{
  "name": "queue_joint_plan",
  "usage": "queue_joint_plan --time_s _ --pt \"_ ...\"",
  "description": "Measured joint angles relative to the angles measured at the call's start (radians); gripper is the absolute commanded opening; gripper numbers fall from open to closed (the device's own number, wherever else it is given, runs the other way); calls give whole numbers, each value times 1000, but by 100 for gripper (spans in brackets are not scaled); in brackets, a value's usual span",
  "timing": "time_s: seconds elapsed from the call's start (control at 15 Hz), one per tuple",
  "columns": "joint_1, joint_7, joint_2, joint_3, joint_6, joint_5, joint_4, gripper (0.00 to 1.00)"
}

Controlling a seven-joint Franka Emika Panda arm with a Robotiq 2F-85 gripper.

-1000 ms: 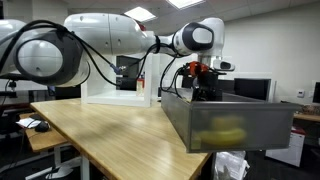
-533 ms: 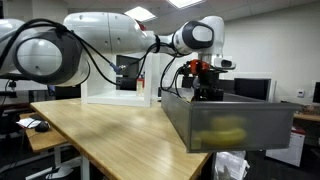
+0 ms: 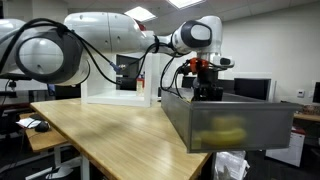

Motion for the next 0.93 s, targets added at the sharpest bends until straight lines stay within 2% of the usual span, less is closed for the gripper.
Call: queue_joint_plan --time_s 0.47,0.93 --pt "-3 -31 -47 -5 34 -5 9 44" --pt "-3 -32 -111 -6 164 -5 10 44"
